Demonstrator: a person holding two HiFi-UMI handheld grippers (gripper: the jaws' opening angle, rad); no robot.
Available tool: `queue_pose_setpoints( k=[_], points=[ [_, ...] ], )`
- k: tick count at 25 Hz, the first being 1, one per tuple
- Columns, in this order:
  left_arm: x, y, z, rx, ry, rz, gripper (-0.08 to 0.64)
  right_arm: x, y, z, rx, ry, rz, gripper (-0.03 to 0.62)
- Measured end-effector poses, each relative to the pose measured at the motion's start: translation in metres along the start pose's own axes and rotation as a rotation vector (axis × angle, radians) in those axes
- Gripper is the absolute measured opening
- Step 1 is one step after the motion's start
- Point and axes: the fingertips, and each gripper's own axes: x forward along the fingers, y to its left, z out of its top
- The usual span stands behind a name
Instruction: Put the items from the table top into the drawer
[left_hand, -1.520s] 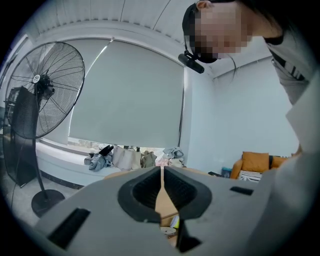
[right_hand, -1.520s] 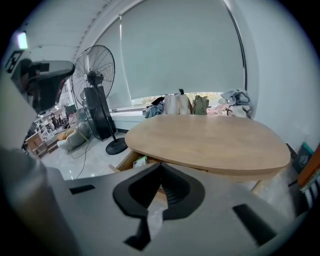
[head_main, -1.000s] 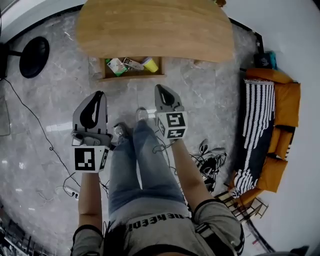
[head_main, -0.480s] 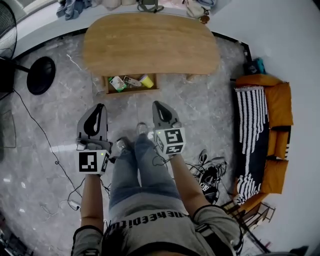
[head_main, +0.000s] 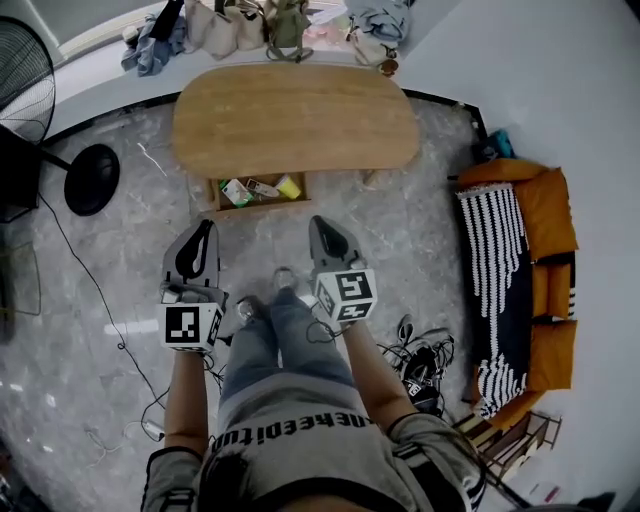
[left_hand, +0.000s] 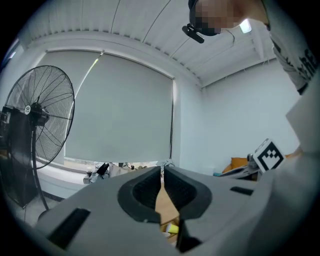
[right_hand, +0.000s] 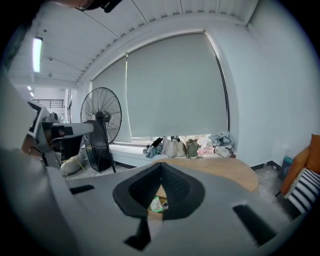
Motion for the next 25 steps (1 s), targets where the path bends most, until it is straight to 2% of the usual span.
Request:
queue_pose_setpoints(
  k=[12, 25],
  points=[
    [-0.021, -0.005, 0.053, 0.005, -0.094, 0.012, 0.02, -0.042, 0.008, 0.059, -0.039, -0.091, -0.028, 0.003],
    [-0.044, -0.011, 0.087, 0.039, -0.173, 0.006, 0.02, -0.072, 0.026, 0.109, -0.079, -0.212, -0.039, 0.003]
  ],
)
